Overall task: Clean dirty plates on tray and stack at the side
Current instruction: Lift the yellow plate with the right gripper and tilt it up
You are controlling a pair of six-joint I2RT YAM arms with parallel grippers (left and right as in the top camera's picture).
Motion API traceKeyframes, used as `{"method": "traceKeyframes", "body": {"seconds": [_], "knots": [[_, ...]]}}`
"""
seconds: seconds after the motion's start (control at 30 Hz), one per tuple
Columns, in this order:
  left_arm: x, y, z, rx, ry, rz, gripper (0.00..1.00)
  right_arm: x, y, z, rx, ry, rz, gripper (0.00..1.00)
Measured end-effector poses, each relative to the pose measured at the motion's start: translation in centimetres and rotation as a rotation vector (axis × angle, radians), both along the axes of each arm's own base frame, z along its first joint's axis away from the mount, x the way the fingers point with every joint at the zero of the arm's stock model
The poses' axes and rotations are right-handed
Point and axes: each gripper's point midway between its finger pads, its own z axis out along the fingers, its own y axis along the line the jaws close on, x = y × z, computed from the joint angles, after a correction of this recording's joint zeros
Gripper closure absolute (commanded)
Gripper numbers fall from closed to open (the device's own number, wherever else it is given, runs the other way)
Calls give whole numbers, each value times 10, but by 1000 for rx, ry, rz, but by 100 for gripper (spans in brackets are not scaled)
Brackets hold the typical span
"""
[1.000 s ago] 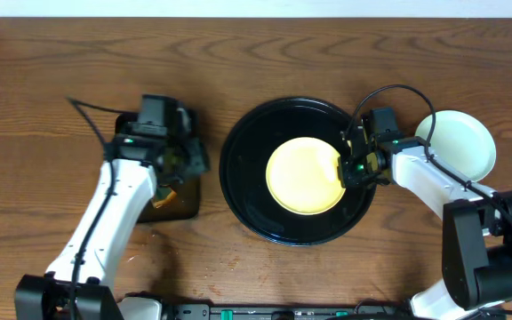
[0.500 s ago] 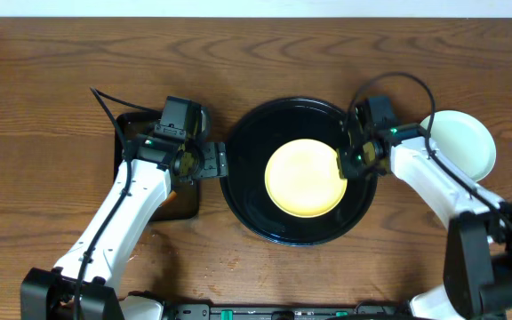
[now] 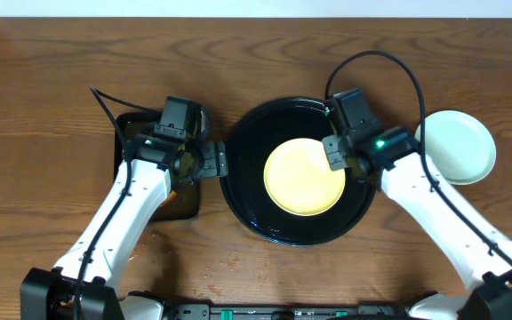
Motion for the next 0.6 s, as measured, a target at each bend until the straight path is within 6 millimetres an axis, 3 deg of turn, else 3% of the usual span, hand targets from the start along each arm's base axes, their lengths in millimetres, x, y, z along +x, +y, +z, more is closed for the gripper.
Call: {"method": "traceKeyframes", "body": {"seconds": [0.1,0.23,0.37,0.57,0.6], "knots": [[0,0,0,0,0,0,15,3,-12,-25,78,109,-26,84],[0,0,0,0,0,0,15,0,-24,-64,234,285,-38,69],[0,0,0,0,0,0,15,-5,-28,-98,368,420,-45,65],[0,0,-1,0,2,0,15,-14,-8,-117,529,511,50,78],[0,0,-1,0,2,0,15,-14,-6,-117,537,511,56,87]]}}
